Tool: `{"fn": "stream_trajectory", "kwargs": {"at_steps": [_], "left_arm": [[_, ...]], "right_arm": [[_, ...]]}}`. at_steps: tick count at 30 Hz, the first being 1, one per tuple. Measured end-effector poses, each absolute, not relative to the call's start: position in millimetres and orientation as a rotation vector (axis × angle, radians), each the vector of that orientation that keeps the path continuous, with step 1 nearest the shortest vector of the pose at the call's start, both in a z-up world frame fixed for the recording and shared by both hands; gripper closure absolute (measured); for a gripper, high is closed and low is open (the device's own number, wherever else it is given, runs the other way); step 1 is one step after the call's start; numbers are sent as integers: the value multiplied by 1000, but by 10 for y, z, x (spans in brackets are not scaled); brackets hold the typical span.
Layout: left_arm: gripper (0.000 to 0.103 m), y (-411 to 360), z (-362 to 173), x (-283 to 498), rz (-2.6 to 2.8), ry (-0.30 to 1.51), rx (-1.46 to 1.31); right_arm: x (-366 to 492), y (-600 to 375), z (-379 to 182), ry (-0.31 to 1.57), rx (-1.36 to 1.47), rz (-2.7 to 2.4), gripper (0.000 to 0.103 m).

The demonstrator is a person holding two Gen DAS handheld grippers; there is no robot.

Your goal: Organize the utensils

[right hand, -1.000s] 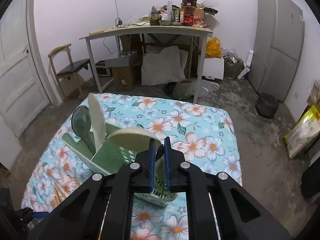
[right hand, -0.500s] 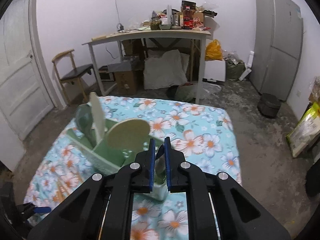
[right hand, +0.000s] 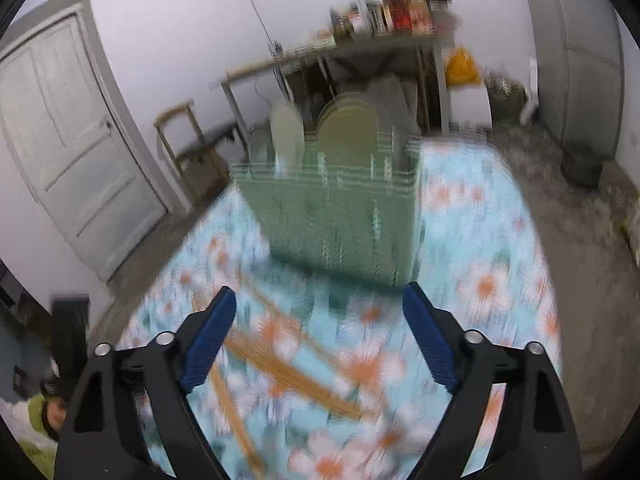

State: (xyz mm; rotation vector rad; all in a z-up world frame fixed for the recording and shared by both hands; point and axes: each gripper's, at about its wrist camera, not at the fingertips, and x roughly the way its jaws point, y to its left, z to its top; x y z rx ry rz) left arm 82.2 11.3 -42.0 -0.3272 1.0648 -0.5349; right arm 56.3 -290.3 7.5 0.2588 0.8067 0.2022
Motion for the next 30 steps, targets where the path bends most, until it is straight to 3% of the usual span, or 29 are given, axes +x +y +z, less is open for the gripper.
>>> {"fn": "stream_trajectory", "kwargs": {"at_steps": [5, 10, 13, 18, 23, 30], "left_arm": [[43, 47, -422, 852, -599, 1088, -410], [74, 56, -651, 985, -607, 1166, -561], [81, 120, -809, 1047, -591, 1195, -676], [83, 163, -897, 1073, -586, 1187, -775], [93, 187, -903, 1046, -581, 1180, -787], [93, 278, -833, 948, -577, 1176, -791]], "right_arm": [[445, -2901, -441, 947, 371, 182, 17], [398, -2986, -767, 1007, 502, 180, 12], [356, -3014, -800, 967, 543, 206, 6], [351, -2968, -805, 943, 515, 202, 6], [320, -2990, -808, 920, 529, 204, 6], [323, -3036, -816, 919, 565, 208, 6]]}}
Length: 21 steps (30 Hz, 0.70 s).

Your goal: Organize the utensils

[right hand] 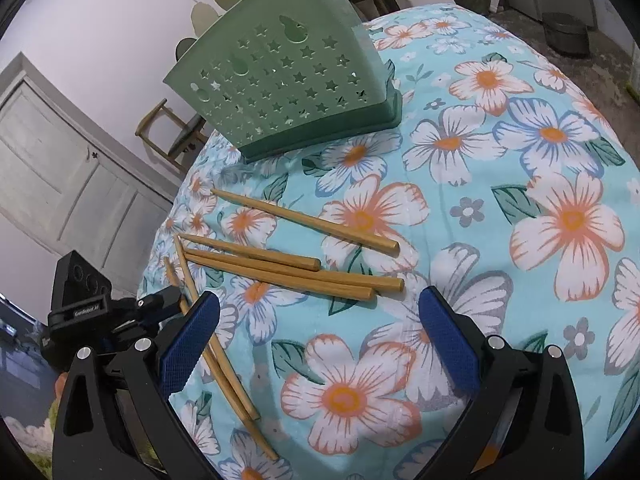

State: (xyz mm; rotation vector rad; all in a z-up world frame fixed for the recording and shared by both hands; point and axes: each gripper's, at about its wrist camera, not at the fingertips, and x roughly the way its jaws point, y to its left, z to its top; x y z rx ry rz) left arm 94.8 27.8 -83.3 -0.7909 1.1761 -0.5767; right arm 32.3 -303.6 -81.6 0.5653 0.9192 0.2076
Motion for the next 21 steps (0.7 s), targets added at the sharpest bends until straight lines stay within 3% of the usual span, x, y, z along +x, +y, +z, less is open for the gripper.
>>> {"fn": "stream_trajectory", "kwargs": {"at_steps": [8, 15, 20, 21], "left_arm": [[91, 456, -776, 846, -494, 1186, -716], [71, 633, -916, 925, -501, 1216, -884], [73, 698, -995, 916, -461, 1211, -984], [77, 715, -1014, 910, -447, 1213, -1003]], "right_arm": [[308, -3058, -824, 904, 609, 183, 6], [323, -3020, -814, 914, 577, 173, 6], [272, -3074, -841, 866, 625, 193, 6], [261, -3096, -847, 857, 639, 202, 6]]}}
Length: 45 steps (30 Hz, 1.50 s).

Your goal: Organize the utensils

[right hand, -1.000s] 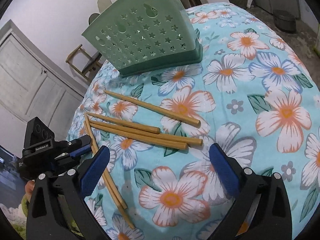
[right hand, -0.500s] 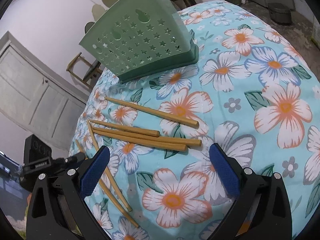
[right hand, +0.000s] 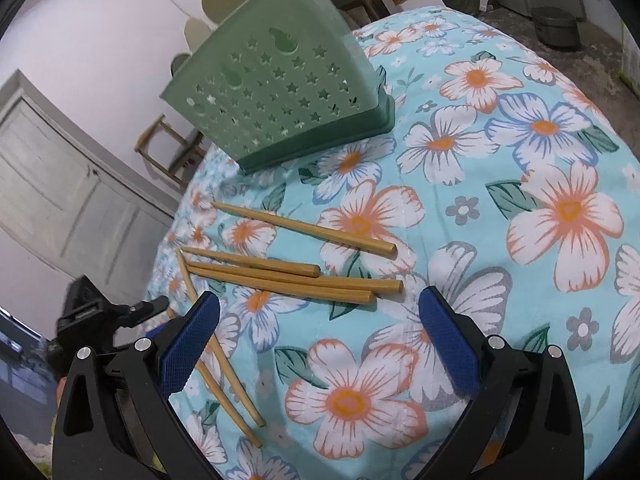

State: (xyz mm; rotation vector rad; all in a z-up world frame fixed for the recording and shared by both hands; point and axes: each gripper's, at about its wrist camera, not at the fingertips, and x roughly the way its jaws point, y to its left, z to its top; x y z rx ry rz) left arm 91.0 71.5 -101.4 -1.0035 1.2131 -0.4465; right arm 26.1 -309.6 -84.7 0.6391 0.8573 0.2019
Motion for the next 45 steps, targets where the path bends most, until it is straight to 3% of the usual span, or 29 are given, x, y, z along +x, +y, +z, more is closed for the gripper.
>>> {"fn": "stream_trajectory", "kwargs": {"at_steps": [2, 7, 9, 16, 27, 45], "left_arm": [[90, 747, -1058, 891, -410, 1224, -1013], [92, 759, -1061, 863, -419, 1212, -999], [92, 725, -980, 846, -429, 1192, -928], [90, 730, -816, 776, -453, 1121, -766], [87, 739, -768, 705, -478, 1069, -659], [86, 724, -805, 696, -502, 1058, -641]], "right_arm": [[255, -3142, -853, 856, 668, 221, 6], [285, -3188, -789, 907, 698, 246, 7], [278, -3129, -728, 907, 671, 268, 18], [399, -2532, -393, 906, 494, 459, 33], [967, -1615, -373, 1030, 203, 587, 68], [1484, -887, -458, 1070, -126, 594, 78]]}}
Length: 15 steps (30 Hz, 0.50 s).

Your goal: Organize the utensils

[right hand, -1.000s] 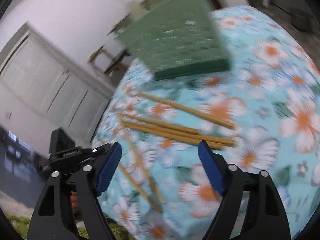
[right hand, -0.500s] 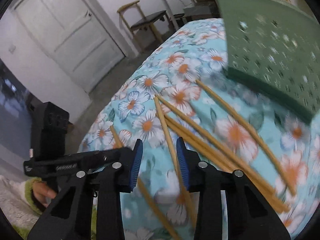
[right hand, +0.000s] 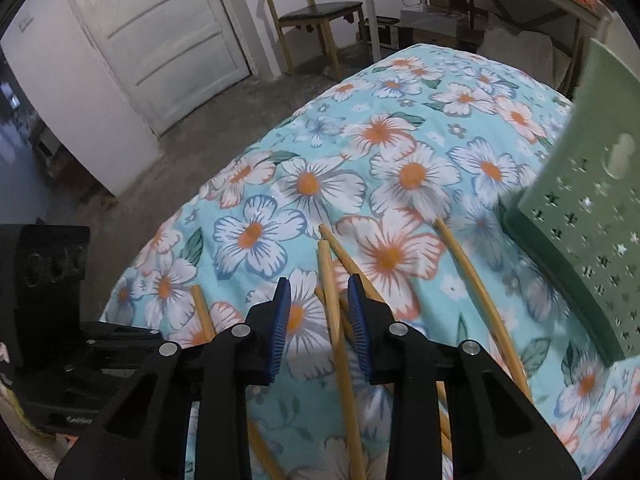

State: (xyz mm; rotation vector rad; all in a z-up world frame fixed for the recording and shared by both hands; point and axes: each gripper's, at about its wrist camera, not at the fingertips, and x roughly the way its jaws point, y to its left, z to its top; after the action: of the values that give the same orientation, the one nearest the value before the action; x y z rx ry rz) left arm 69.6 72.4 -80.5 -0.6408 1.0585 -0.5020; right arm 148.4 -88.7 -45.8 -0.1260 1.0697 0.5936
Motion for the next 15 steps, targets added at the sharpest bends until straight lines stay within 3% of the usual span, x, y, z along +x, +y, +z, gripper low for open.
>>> {"fn": "stream_trajectory", "kwargs": {"at_steps": [6, 15], "left_arm": [[86, 720, -803, 696, -503, 1058, -640], [86, 717, -802, 690, -502, 1057, -639]], "right_arm": [[1486, -826, -508, 1072, -154, 587, 93], [1504, -825, -488, 1064, -149, 592, 95]]}}
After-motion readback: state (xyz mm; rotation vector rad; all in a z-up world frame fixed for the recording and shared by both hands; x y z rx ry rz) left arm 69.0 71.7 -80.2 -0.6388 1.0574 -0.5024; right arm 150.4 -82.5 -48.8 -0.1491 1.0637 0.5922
